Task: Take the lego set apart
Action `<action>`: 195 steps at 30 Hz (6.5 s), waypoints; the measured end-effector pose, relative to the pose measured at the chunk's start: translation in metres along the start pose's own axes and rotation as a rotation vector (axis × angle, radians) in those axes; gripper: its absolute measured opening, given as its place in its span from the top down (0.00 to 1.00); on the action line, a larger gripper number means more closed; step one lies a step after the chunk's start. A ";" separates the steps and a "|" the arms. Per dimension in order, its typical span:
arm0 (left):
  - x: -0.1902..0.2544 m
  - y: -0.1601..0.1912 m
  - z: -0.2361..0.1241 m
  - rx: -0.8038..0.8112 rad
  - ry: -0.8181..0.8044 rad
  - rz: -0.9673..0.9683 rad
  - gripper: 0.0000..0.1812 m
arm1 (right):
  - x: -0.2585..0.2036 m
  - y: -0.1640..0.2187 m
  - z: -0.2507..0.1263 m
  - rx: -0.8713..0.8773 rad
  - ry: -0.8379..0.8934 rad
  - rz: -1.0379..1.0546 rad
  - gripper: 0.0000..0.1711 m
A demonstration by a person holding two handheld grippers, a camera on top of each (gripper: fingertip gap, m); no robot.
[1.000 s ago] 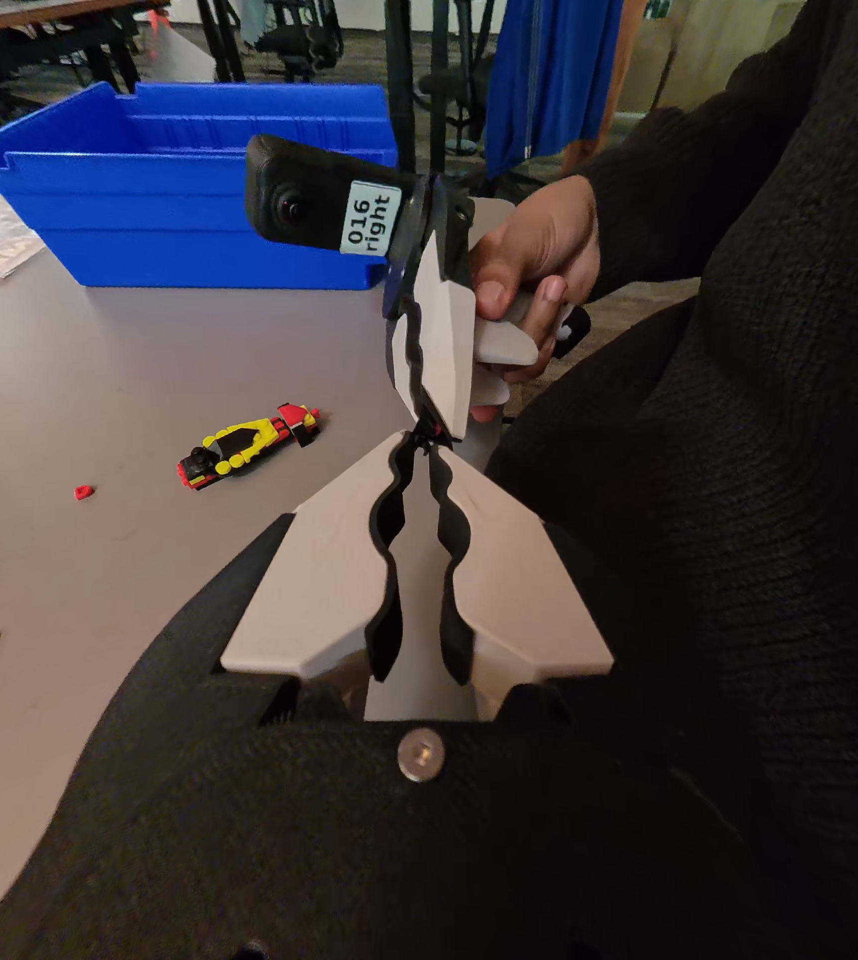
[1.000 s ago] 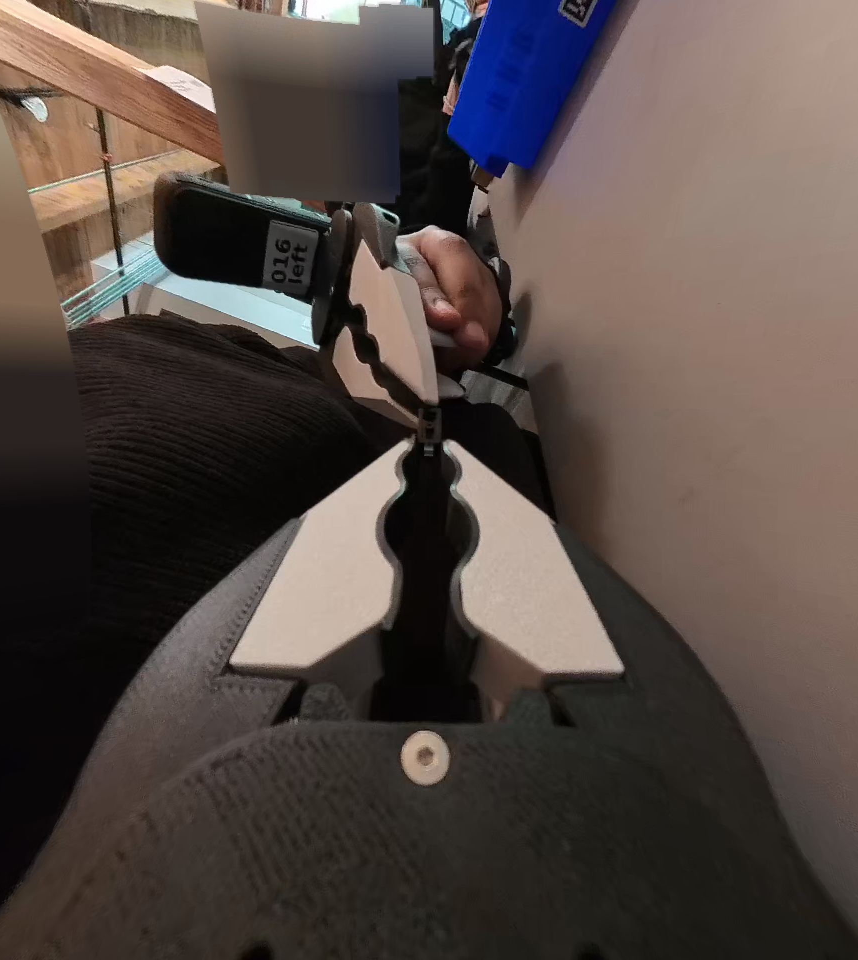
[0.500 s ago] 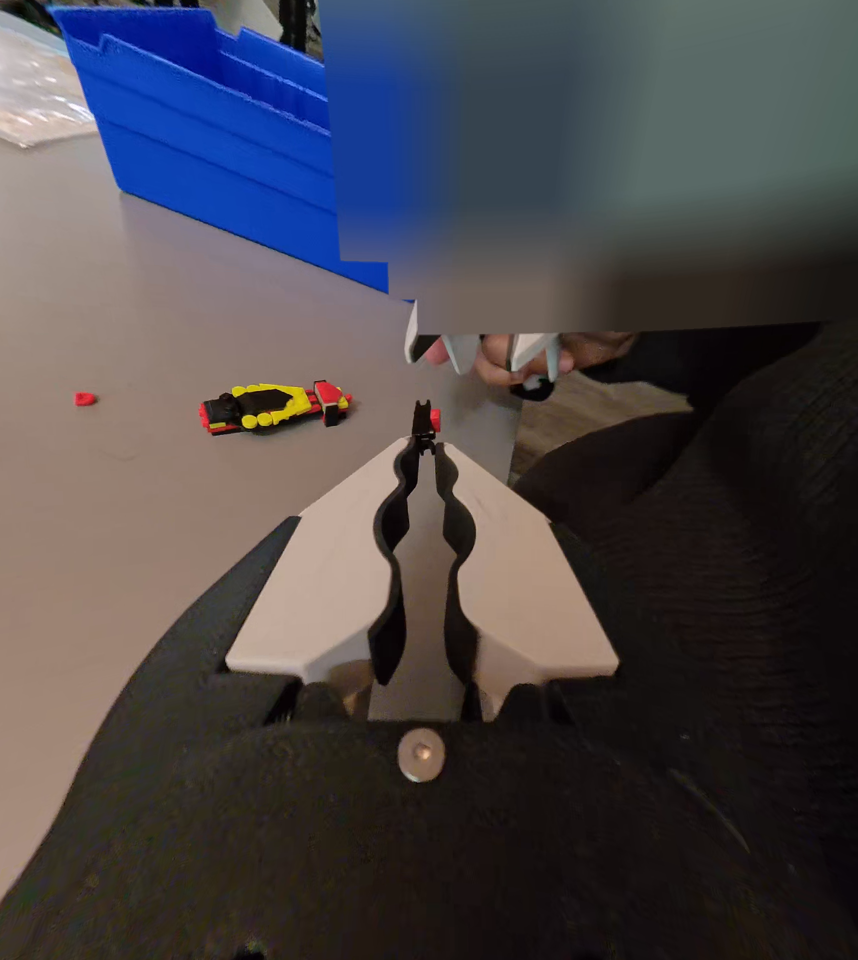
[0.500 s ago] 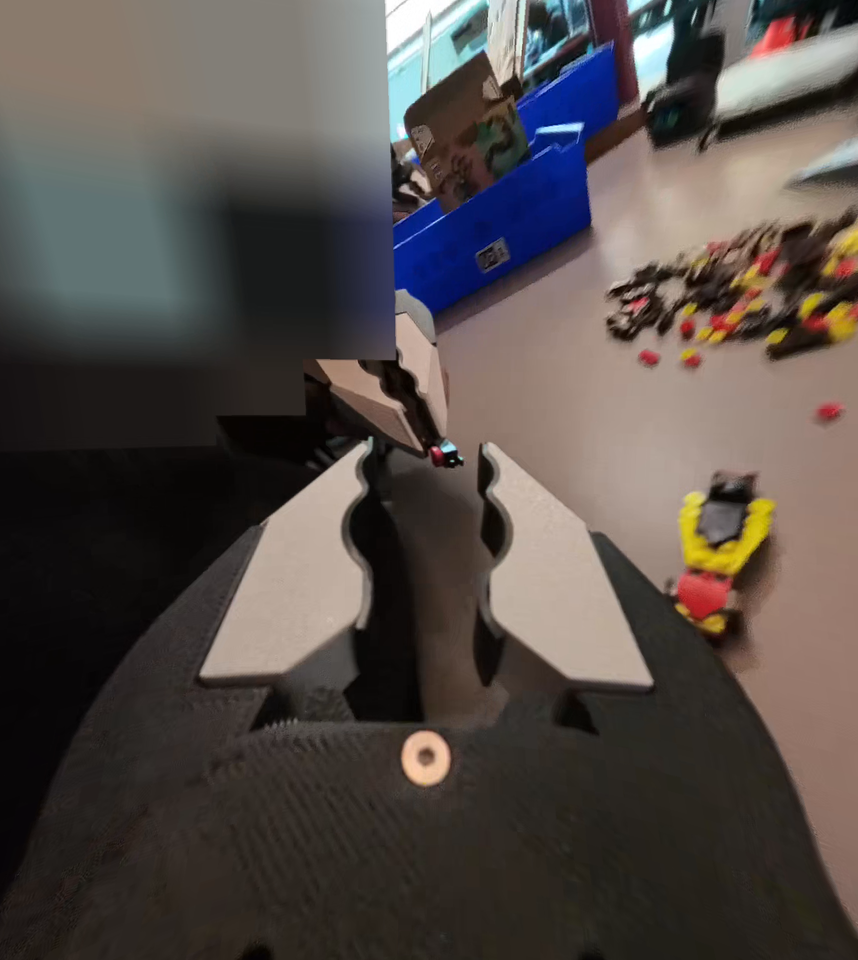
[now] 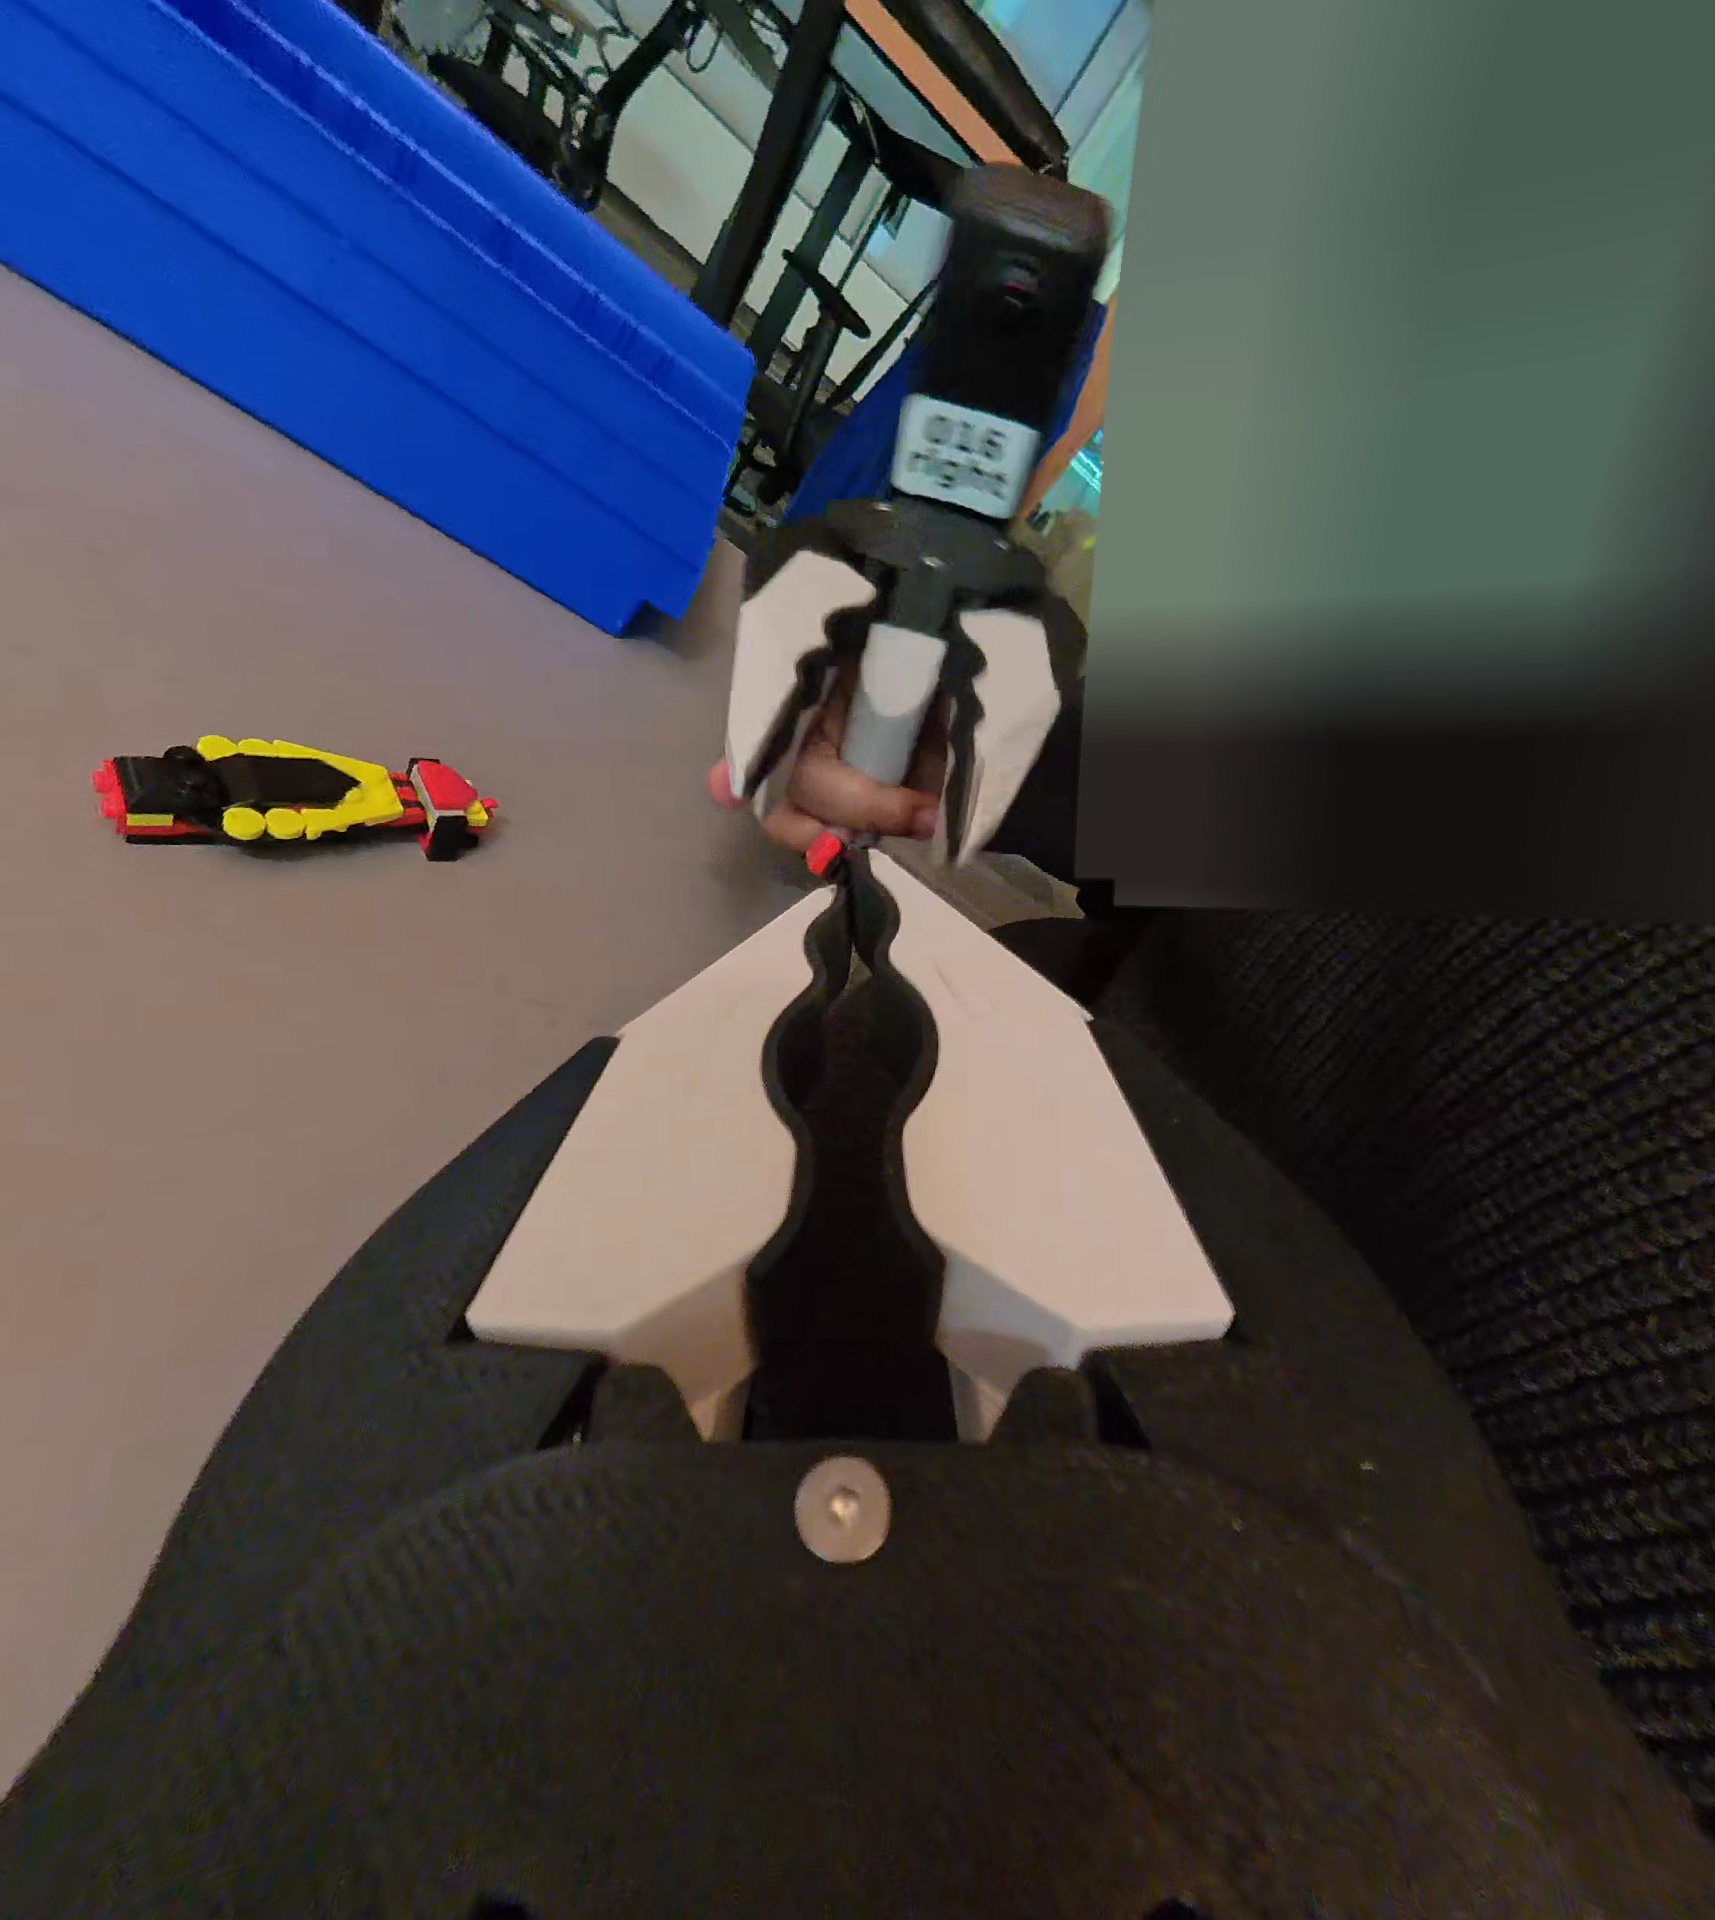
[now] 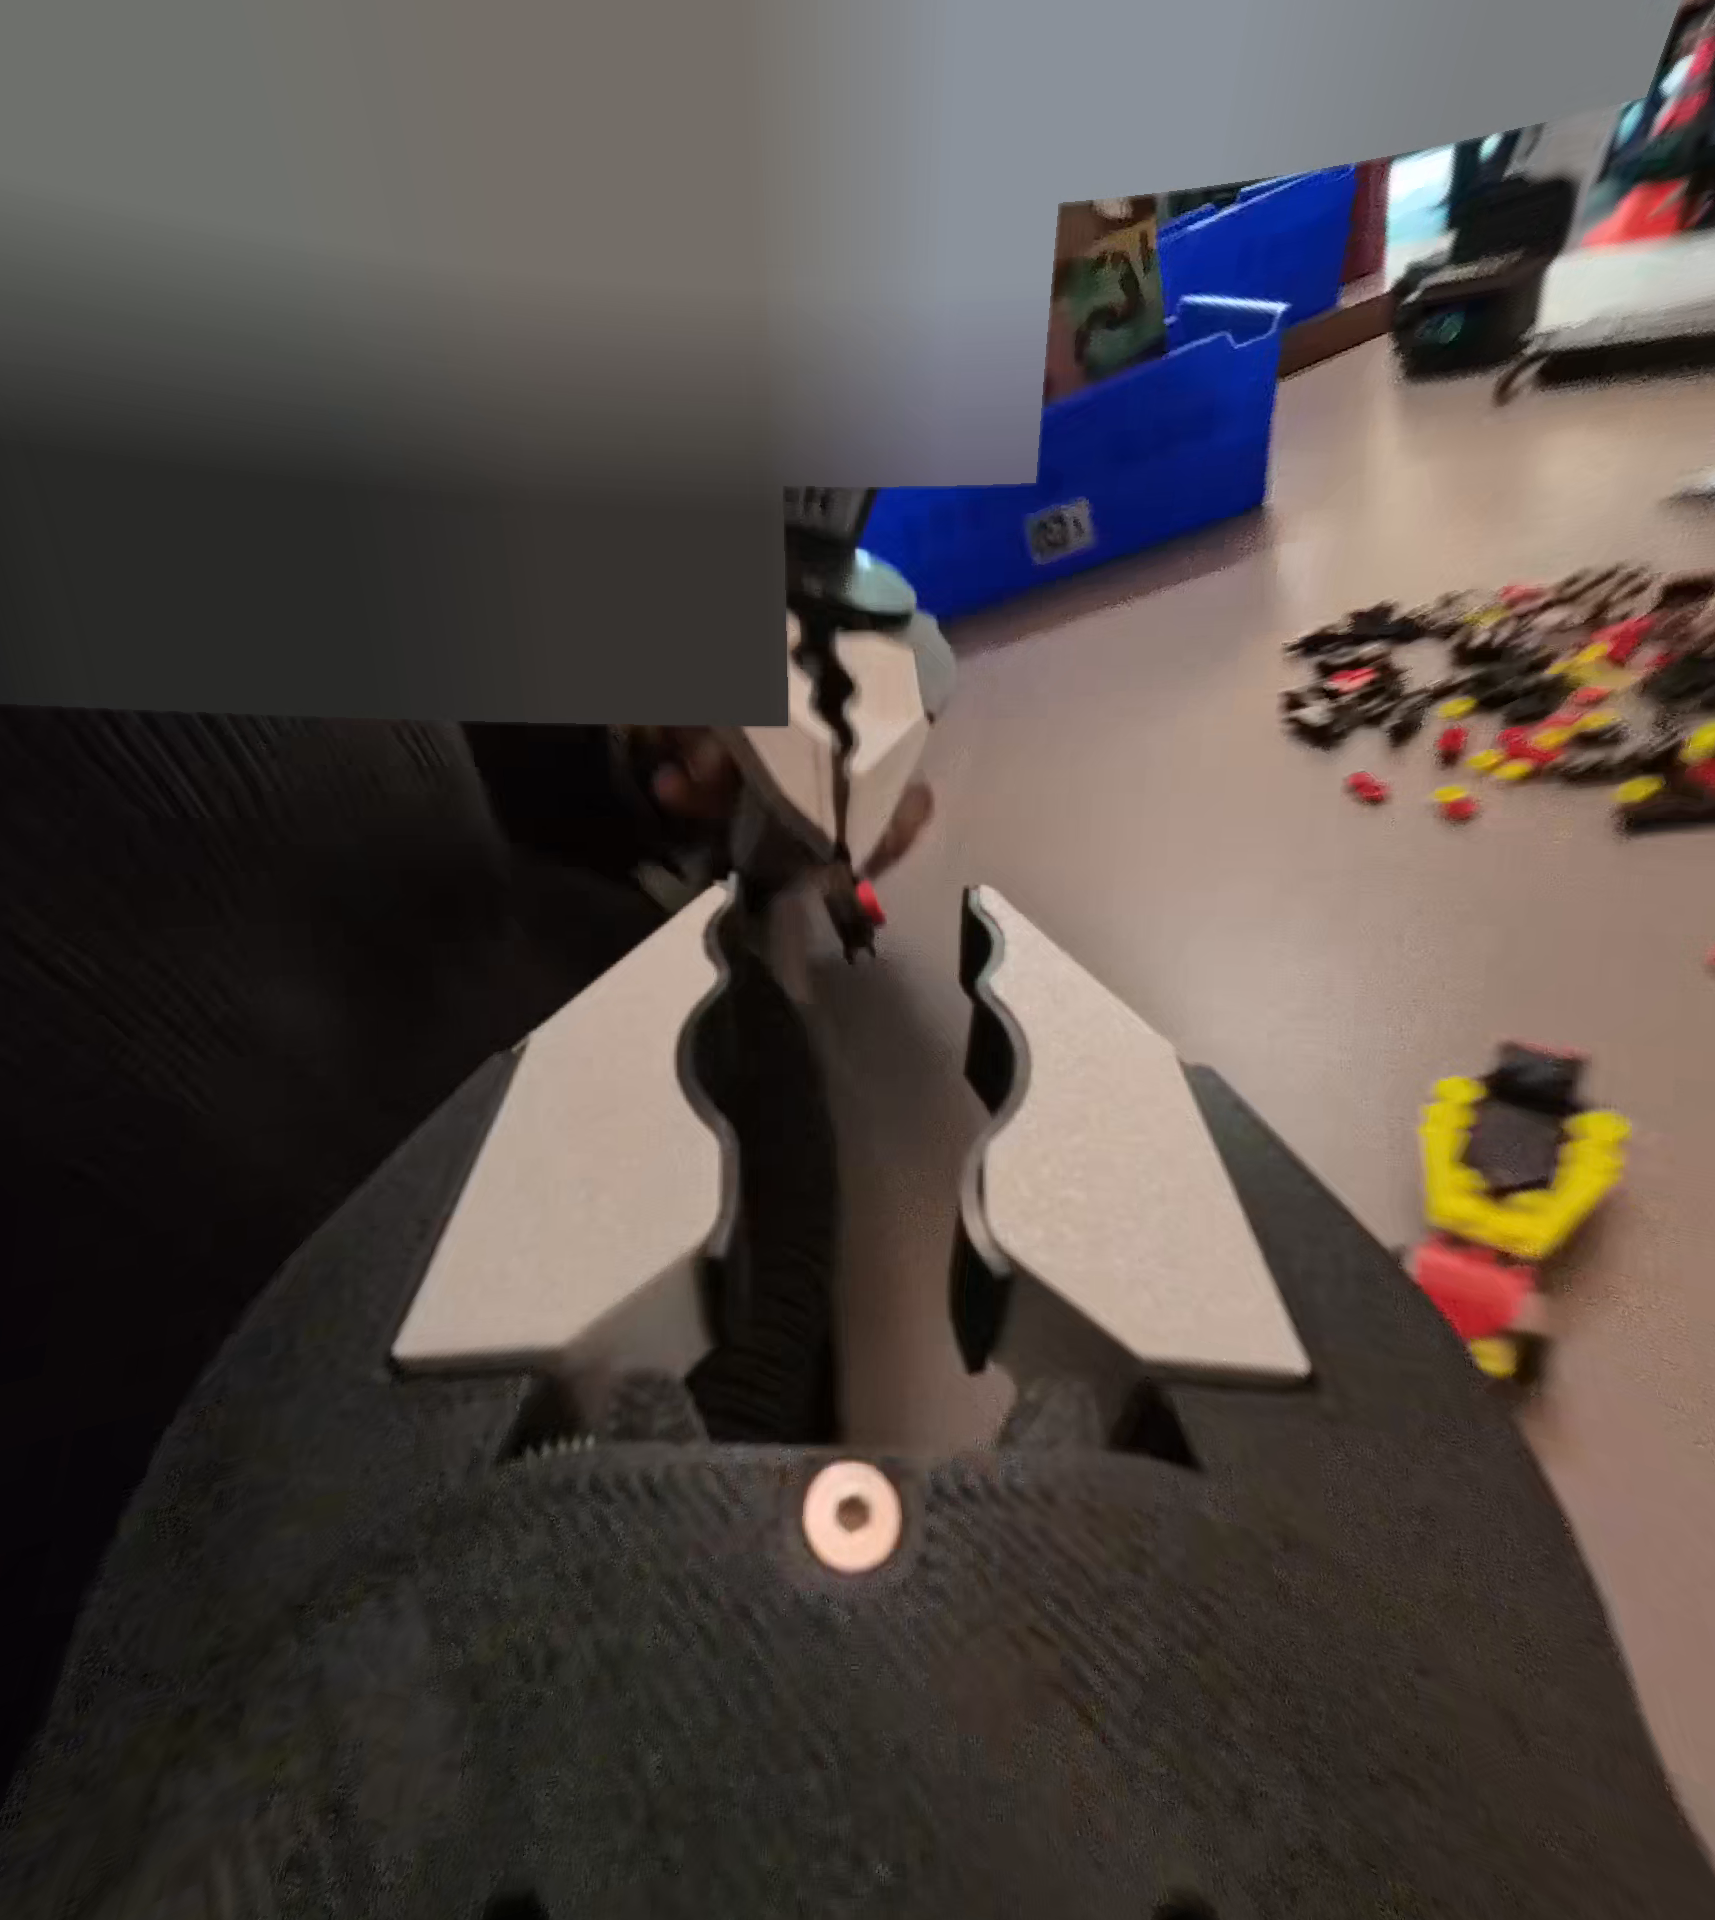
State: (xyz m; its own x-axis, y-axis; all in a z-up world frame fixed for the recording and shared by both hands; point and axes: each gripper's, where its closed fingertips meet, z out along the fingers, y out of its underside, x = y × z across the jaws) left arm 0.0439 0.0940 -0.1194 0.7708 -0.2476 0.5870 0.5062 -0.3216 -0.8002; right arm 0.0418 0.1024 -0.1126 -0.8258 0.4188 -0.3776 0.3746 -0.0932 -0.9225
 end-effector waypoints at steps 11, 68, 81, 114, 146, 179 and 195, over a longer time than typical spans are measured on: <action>-0.005 -0.013 -0.006 0.076 -0.003 -0.031 1.00 | 0.017 -0.014 0.002 0.121 0.065 0.258 0.80; 0.003 -0.003 0.001 0.020 0.037 -0.019 0.85 | -0.007 -0.005 0.004 0.169 -0.278 0.690 0.96; 0.003 -0.009 -0.001 0.055 0.071 -0.088 0.97 | 0.002 -0.007 0.011 0.186 -0.136 0.582 0.97; -0.001 -0.007 0.005 0.071 0.056 -0.202 0.93 | 0.001 -0.003 0.009 0.072 -0.014 0.299 0.97; 0.009 0.011 0.021 0.007 0.041 -0.205 0.95 | 0.060 -0.027 -0.038 0.440 0.034 0.718 0.99; 0.014 0.021 0.010 -0.102 0.033 0.092 0.97 | -0.018 0.021 0.007 -0.191 -0.023 -0.149 0.96; 0.049 0.067 0.040 -0.345 0.076 0.223 1.00 | 0.023 -0.030 -0.023 0.125 0.105 0.096 0.96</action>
State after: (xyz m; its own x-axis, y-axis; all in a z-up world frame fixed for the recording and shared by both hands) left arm 0.1313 0.0972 -0.1489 0.8098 -0.4083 0.4214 0.1608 -0.5362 -0.8286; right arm 0.0214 0.1356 -0.0915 -0.7381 0.4935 -0.4601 0.3889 -0.2461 -0.8878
